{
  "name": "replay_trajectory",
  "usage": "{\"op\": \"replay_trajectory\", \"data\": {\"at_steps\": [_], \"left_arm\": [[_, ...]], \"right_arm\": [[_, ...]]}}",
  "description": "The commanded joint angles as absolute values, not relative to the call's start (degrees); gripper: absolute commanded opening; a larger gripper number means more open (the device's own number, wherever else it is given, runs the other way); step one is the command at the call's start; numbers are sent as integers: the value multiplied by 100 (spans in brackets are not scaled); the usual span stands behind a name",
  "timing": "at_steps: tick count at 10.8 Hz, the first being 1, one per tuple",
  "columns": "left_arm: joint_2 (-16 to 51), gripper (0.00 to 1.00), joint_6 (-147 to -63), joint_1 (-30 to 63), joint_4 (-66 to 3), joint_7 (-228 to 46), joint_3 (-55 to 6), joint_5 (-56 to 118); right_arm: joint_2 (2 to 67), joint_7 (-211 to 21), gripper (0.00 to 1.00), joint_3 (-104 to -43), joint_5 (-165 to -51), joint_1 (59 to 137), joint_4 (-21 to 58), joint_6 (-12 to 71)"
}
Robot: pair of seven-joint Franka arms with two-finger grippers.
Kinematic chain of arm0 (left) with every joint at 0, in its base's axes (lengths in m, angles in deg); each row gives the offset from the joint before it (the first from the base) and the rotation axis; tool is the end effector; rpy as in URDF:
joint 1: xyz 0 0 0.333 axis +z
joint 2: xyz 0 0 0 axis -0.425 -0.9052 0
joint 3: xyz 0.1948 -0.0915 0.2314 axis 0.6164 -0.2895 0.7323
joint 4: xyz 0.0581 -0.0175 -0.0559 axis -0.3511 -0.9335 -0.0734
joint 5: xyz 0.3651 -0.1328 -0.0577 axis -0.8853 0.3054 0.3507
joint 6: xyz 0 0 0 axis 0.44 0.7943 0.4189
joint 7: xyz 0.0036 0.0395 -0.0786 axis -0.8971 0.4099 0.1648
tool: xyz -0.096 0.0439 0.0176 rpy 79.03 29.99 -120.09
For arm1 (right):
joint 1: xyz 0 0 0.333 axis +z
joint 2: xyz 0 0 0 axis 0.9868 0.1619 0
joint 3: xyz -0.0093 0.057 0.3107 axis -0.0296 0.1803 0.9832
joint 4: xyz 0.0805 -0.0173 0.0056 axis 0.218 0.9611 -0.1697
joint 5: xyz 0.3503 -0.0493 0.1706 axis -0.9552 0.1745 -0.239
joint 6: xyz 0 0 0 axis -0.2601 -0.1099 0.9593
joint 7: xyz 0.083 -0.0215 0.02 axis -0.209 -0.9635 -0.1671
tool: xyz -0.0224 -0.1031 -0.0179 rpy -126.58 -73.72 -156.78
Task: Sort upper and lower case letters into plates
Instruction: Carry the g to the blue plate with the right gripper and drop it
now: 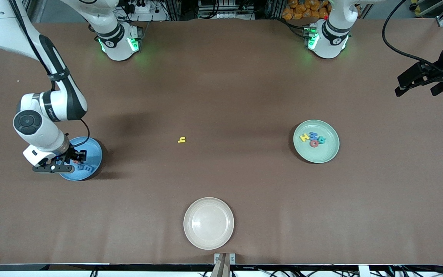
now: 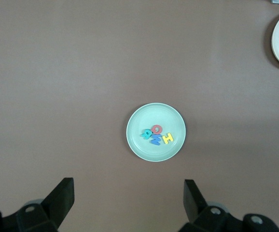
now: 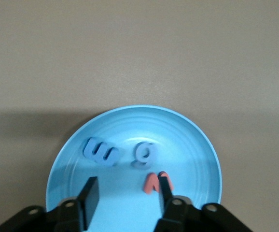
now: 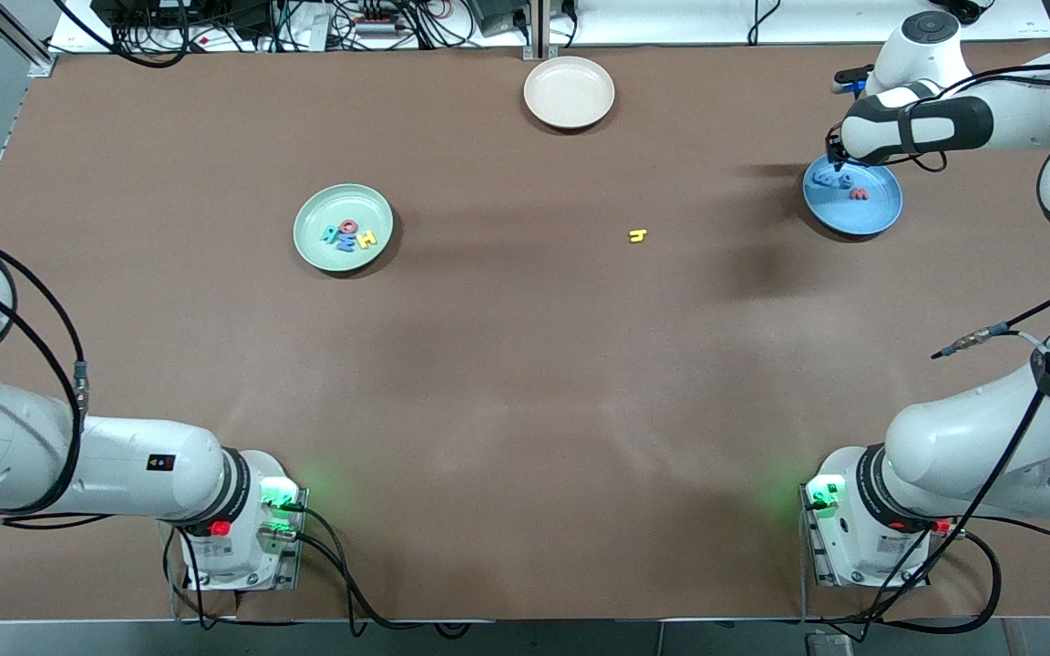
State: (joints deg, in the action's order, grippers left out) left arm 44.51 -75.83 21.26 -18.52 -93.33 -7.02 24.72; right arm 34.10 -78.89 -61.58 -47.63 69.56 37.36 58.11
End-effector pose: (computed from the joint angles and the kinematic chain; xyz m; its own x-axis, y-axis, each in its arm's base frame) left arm 0.5404 -0.0499 0.6666 0.9965 0.0668 0.0505 0.0640 -0.9965 0.0538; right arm 0.6003 -0.0451 0.2433 0.9963 0.0510 0.0697 0.0362 -0.9793 0.1991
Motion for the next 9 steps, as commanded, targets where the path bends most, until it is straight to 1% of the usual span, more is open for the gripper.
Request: {"op": "replay_trajectory", "data": {"at_steps": [1, 2, 3, 4, 7, 9], "left_arm": [[4574, 100, -7659, 1953, -1918, -9281, -646, 1826], [4574, 100, -7686, 1935, -1909, -8721, -689, 1316], [4574, 100, -7686, 1926, -1909, -8654, -681, 1320], [4565, 100, -7695, 1926, -1909, -8653, -681, 1329], [4512, 100, -7747, 1935, -1839, -8758, -532, 2064], [4503, 100, -7817, 1926, -1821, -8846, -531, 2181]], "right_arm": [[3426, -7826, 100, -6112, -4948, 7074, 3611, 5727], [3391, -7616, 100, -6147, -5437, 7353, 3602, 5719], [3373, -7344, 100, -6269, -5833, 7652, 3593, 5719], [3373, -6985, 100, -6340, -5968, 7899, 3593, 5727], [3382, -5641, 100, -6341, -5995, 8418, 3593, 5727], [3382, -4334, 100, -6332, -6004, 8918, 3506, 5710]]}}
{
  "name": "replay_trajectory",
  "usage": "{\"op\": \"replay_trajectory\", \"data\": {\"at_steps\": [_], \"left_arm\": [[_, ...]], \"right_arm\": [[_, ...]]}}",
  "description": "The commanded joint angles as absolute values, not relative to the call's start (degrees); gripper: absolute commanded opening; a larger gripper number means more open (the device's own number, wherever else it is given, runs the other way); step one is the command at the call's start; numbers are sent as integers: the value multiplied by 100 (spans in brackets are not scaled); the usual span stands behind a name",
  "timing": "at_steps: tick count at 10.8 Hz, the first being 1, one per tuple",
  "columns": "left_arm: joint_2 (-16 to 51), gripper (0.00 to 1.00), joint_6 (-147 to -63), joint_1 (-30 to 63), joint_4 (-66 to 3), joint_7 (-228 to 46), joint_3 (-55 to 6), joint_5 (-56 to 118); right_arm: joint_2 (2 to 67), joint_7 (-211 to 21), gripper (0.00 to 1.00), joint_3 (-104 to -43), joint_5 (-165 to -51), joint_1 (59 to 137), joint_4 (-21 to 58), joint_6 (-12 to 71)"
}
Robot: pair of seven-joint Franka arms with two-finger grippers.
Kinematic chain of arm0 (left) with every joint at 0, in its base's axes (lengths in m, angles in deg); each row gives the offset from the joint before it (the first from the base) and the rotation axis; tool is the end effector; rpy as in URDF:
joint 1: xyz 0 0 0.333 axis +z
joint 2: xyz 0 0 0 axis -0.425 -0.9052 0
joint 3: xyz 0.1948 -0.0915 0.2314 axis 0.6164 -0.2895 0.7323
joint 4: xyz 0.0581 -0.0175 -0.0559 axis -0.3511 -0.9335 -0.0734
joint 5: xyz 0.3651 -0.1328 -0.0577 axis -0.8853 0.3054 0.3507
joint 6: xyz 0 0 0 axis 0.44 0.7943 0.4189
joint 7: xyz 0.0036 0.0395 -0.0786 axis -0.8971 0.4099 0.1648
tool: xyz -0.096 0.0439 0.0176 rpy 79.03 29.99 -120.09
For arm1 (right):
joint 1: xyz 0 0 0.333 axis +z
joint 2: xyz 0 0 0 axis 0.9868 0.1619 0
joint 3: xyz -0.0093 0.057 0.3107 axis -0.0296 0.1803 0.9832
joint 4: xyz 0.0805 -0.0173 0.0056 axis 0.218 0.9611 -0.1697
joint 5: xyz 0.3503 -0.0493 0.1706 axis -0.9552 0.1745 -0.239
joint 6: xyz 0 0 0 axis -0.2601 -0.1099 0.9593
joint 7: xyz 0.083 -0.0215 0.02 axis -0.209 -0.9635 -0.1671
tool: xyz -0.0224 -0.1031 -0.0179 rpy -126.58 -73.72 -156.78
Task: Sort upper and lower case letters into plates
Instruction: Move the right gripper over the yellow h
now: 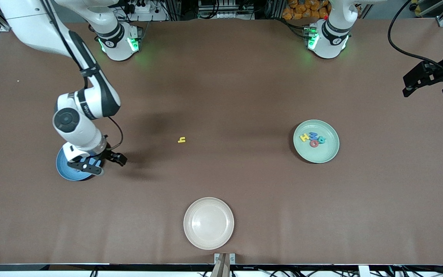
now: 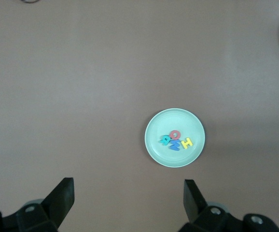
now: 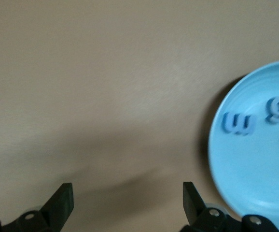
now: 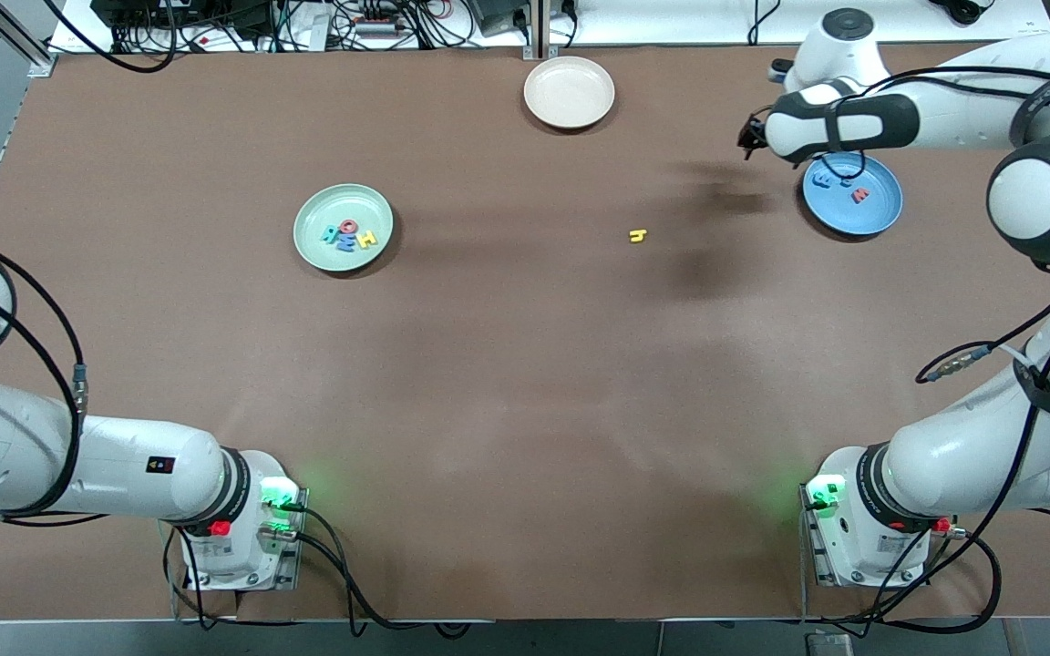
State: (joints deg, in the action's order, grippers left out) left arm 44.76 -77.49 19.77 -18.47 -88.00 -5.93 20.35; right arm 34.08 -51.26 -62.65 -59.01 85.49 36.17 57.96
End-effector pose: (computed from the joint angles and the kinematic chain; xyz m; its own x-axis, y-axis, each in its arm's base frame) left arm 0.5422 -0.0453 0.6721 0.9951 -0.0311 0.0937 -0.0289 -0.9993 -0.0244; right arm 0.5992 0.1099 0.2514 0.9381 -0.3266 0.1157 -0.3321 -0.9427 0.0318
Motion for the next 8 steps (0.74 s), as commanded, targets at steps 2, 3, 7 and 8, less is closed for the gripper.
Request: {"op": "replay_trajectory", "data": {"at_steps": [2, 3, 7, 8], "left_arm": [[4503, 100, -7835, 1926, -1821, -8847, -531, 2190], [4503, 100, -7835, 1926, -1821, -8847, -531, 2190], [4503, 100, -7835, 1935, -1830, -8847, -531, 2365], [4503, 100, -7835, 1926, -1830, -8855, -531, 2374]], "right_arm": [[3399, -2875, 100, -6332, -5995, 9367, 3243, 5526], [3434, -2242, 100, -6340, -6004, 9543, 3189, 5525], [3733, 62, 100, -6323, -6004, 9922, 3014, 5525], [3873, 529, 100, -6306, -6013, 10018, 2961, 5525]]}}
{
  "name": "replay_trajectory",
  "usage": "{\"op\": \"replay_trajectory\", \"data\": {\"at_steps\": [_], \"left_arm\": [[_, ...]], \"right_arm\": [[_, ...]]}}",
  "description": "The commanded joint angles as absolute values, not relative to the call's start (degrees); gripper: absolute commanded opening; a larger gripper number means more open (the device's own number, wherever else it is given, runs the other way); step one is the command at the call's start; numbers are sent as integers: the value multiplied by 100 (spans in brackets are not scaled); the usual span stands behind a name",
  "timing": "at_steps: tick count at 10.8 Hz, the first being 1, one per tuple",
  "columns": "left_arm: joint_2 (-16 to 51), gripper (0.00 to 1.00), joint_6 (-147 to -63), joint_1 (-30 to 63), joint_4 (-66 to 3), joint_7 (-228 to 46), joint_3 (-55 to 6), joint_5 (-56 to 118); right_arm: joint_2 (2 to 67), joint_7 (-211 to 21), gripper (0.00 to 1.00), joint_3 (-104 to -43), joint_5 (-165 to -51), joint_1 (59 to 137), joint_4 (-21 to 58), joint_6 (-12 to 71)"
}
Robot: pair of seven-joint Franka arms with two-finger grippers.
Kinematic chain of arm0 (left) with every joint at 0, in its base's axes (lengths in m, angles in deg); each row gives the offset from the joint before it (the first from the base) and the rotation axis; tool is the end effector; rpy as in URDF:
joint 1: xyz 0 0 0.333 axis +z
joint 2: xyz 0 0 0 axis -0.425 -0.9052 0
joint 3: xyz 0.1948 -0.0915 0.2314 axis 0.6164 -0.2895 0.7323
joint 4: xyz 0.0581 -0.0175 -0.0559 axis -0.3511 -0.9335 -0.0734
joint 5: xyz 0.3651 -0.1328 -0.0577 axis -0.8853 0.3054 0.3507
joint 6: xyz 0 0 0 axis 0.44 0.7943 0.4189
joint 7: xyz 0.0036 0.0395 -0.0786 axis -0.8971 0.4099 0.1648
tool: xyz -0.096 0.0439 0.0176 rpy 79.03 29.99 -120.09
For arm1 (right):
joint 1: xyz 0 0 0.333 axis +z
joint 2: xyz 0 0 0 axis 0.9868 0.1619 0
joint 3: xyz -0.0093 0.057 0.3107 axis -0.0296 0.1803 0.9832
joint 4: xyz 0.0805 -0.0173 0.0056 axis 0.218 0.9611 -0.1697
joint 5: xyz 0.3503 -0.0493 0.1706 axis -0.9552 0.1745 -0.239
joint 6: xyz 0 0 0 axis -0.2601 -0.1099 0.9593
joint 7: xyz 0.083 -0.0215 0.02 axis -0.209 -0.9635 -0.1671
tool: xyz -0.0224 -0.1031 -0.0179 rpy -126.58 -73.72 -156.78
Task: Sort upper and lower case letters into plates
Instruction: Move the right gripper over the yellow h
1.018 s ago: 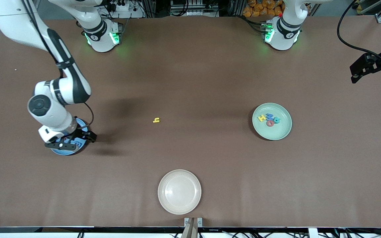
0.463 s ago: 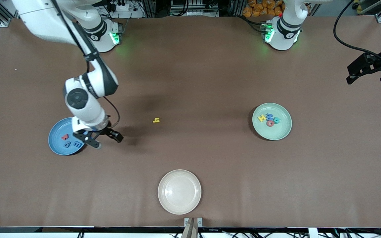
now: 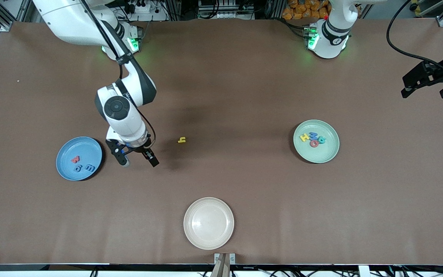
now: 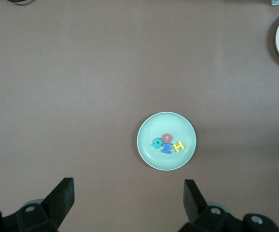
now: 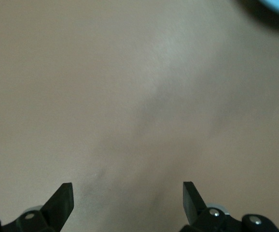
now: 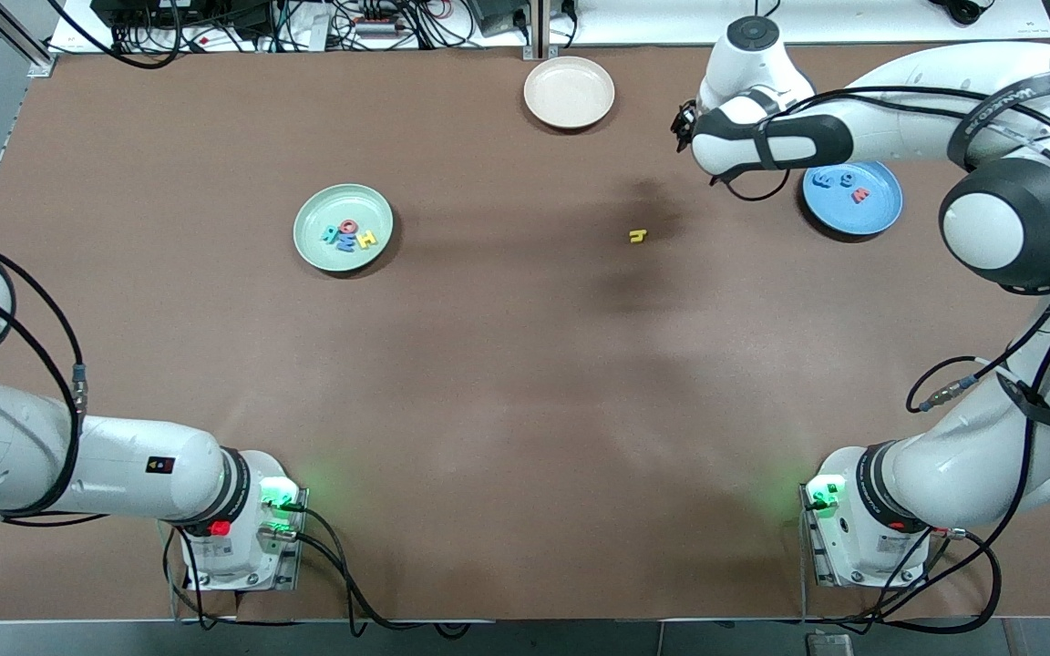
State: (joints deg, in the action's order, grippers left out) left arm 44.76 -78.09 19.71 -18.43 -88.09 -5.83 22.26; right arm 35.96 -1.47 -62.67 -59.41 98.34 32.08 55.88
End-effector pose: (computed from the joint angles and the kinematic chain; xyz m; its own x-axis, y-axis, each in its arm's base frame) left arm 0.5430 -0.0486 0.6734 0.9943 -0.0288 0.1028 -0.0300 -0.9995 0.0096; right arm 0.5768 0.2453 0.2572 0.5401 -0.8359 0.0977 -0.8341 -0.5471 -0.0707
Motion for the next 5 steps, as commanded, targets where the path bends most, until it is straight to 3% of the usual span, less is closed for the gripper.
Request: {"op": "replay_trajectory", "data": {"at_steps": [1, 5], "left_arm": [[4503, 100, -7835, 1935, -1830, -8847, -531, 2375], [4495, 100, -7835, 1935, -1821, -8882, -575, 2340]], "right_arm": [[4022, 960, 100, -6253, -6013, 10063, 2873, 5525], [4340, 1535, 100, -5806, -7029, 9975, 2732, 5534]]}}
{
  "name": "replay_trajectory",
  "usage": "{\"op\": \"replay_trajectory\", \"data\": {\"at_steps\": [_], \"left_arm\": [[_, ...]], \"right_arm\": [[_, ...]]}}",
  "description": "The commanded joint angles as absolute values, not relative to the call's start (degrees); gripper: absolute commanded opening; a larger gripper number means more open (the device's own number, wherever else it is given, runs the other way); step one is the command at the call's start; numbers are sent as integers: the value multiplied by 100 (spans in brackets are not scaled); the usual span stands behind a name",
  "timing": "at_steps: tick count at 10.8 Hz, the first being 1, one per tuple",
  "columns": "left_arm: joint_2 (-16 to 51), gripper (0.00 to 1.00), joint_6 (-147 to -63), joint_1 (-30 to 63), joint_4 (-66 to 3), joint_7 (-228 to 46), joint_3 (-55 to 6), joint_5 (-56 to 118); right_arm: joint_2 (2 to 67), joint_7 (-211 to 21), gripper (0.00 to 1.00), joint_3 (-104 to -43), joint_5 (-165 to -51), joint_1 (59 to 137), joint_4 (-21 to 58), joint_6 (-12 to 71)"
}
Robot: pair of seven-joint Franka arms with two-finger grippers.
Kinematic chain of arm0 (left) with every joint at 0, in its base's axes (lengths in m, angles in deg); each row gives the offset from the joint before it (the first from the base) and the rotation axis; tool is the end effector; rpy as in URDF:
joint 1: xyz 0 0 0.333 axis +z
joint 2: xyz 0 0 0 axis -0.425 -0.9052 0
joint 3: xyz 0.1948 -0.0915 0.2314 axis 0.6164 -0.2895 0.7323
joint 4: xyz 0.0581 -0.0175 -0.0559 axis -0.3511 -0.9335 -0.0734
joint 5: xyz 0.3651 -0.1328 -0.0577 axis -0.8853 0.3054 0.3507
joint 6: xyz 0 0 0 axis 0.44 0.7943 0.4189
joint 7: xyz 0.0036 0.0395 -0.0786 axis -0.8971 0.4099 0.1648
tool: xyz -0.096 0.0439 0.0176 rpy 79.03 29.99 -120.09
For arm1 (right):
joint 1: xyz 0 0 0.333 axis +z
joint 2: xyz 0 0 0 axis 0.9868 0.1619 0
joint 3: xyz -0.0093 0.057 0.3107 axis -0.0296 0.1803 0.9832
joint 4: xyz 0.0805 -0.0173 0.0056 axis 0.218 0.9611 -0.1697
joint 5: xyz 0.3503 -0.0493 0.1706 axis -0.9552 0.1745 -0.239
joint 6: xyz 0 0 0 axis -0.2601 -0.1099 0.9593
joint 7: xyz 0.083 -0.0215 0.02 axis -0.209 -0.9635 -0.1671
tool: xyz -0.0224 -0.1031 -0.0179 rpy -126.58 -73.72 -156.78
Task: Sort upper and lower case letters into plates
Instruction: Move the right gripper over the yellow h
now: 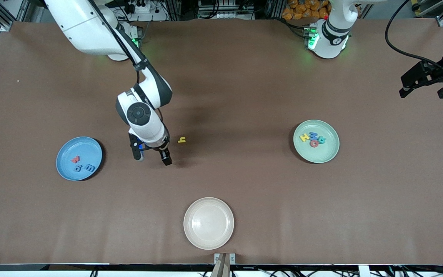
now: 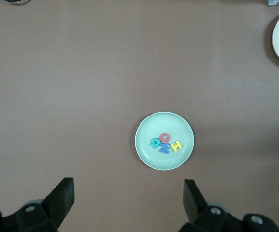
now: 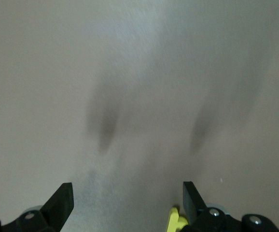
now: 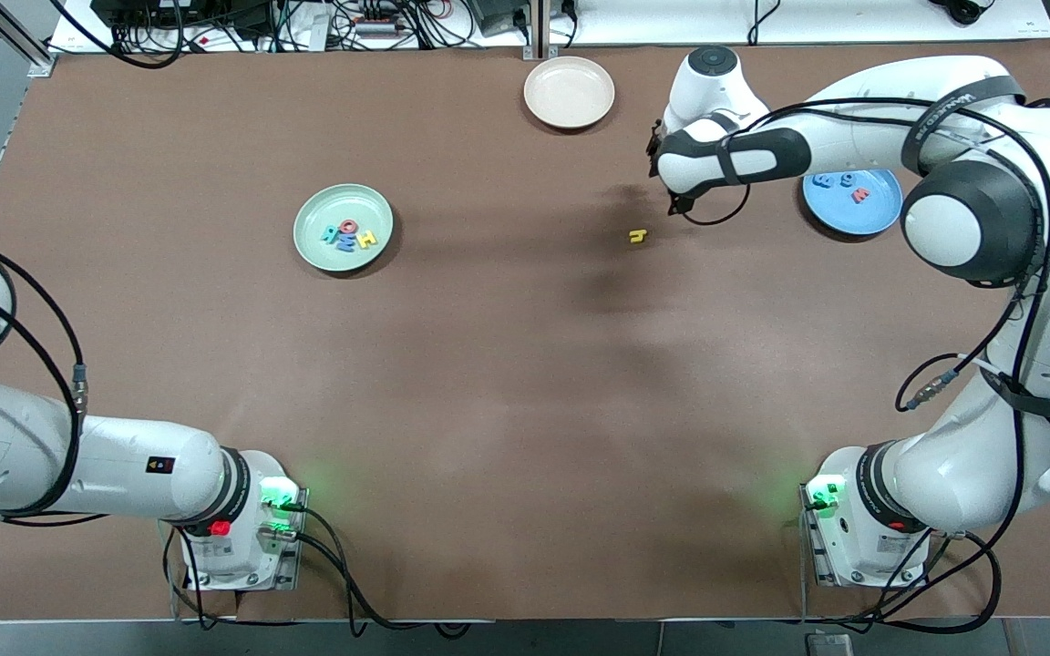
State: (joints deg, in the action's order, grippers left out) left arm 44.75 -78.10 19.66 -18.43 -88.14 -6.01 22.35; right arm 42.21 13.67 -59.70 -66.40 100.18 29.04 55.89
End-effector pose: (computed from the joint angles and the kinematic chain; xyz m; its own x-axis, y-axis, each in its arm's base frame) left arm 0.5428 -0.0510 0.6734 0.9942 -0.0319 0.1028 -0.0333 -0.9994 0.0112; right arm 0.5618 0.2945 0.2124 0.2892 -0.9567 -0.0323 -0.9572 -0.2886 -0.0214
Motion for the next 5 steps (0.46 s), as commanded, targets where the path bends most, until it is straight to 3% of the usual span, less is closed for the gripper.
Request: {"op": "replay_trajectory", "data": {"at_steps": [1, 5], "left_arm": [[4494, 100, -7835, 1935, -1830, -8882, -575, 2339], [4486, 100, -7827, 1926, -1821, -8864, -575, 2287]], "right_arm": [[4340, 1544, 100, -5717, -7224, 9993, 2749, 5525], [4436, 2104, 100, -5602, -7411, 10125, 2871, 5604]]}}
